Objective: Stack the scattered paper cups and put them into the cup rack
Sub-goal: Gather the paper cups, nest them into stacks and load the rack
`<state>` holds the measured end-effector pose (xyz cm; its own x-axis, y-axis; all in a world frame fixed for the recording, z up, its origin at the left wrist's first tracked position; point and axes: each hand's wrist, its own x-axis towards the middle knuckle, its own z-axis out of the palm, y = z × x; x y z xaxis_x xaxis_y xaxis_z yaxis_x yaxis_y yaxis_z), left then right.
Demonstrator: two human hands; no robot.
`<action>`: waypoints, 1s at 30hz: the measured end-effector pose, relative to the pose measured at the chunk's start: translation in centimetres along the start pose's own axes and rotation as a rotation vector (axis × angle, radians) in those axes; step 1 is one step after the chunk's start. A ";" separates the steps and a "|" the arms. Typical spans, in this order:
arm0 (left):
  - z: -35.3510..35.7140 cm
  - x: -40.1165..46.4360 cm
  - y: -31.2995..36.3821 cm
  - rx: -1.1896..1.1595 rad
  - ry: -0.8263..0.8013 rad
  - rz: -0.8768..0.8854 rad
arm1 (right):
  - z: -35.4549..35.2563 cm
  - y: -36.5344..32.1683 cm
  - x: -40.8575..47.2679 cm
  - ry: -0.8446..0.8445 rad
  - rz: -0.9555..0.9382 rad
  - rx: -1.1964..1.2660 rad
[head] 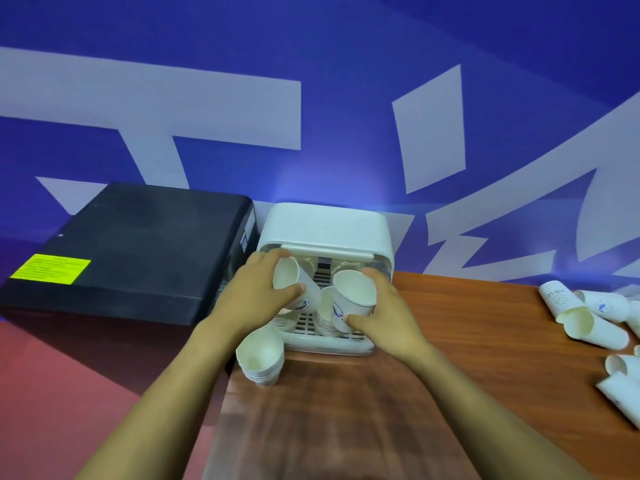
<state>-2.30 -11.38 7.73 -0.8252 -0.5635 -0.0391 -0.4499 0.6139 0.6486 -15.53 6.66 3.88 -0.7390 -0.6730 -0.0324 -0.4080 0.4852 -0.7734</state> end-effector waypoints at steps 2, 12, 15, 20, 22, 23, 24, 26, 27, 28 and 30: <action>-0.5 0.5 -0.6 0.031 0.062 -0.019 | 0.6 -0.5 0.6 0.029 -0.004 0.019; 1.8 1.5 -2.7 0.065 0.016 -0.065 | 3.0 0.5 2.1 0.058 0.033 -0.007; 2.5 1.6 -2.8 0.116 -0.011 -0.065 | 3.3 1.4 2.1 0.013 0.042 -0.043; 3.4 1.7 -2.9 0.153 -0.077 -0.068 | 3.6 2.8 1.9 -0.133 0.076 -0.118; 3.9 1.7 -3.2 0.181 -0.140 -0.093 | 3.6 3.2 1.8 -0.163 0.101 -0.139; 4.2 1.7 -3.3 0.190 -0.173 -0.116 | 3.7 3.5 1.8 -0.173 0.110 -0.147; 4.4 1.6 -3.5 0.192 -0.204 -0.143 | 3.6 3.7 1.8 -0.186 0.119 -0.150; 4.6 1.6 -3.8 0.188 -0.245 -0.180 | 3.5 4.1 1.7 -0.214 0.136 -0.157; 4.6 1.6 -3.8 0.188 -0.252 -0.182 | 3.4 4.3 1.7 -0.225 0.138 -0.160; 4.6 1.5 -3.8 0.190 -0.253 -0.176 | 3.3 4.4 1.8 -0.234 0.140 -0.161; 4.4 1.4 -3.6 0.191 -0.244 -0.157 | 3.1 4.4 1.7 -0.242 0.140 -0.162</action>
<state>-3.32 -11.95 1.98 -0.7878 -0.5247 -0.3226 -0.6146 0.6353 0.4675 -16.89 5.91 -1.56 -0.6530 -0.6972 -0.2957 -0.4056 0.6517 -0.6409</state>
